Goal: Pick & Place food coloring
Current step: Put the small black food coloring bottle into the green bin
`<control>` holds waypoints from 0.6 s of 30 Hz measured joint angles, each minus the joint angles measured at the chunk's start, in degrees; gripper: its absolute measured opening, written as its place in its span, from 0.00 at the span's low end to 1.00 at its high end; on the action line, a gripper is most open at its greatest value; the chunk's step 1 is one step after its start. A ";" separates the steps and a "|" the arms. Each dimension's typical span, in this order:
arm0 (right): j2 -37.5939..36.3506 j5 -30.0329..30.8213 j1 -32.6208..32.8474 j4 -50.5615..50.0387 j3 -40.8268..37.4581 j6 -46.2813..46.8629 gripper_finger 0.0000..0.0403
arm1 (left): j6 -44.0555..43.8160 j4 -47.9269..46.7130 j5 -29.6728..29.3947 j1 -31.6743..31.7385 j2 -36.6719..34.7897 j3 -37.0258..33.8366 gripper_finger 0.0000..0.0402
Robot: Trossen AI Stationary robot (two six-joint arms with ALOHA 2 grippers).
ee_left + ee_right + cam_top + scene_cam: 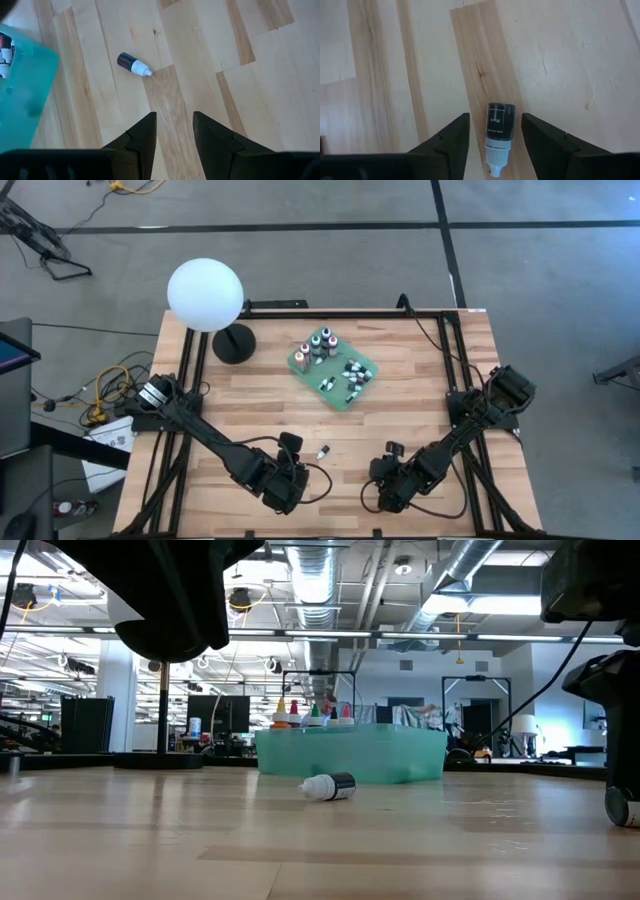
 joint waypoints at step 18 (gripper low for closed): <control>4.01 0.44 -0.20 1.36 0.26 -0.34 0.42 | -0.67 -0.51 -0.02 -0.02 0.00 0.00 0.30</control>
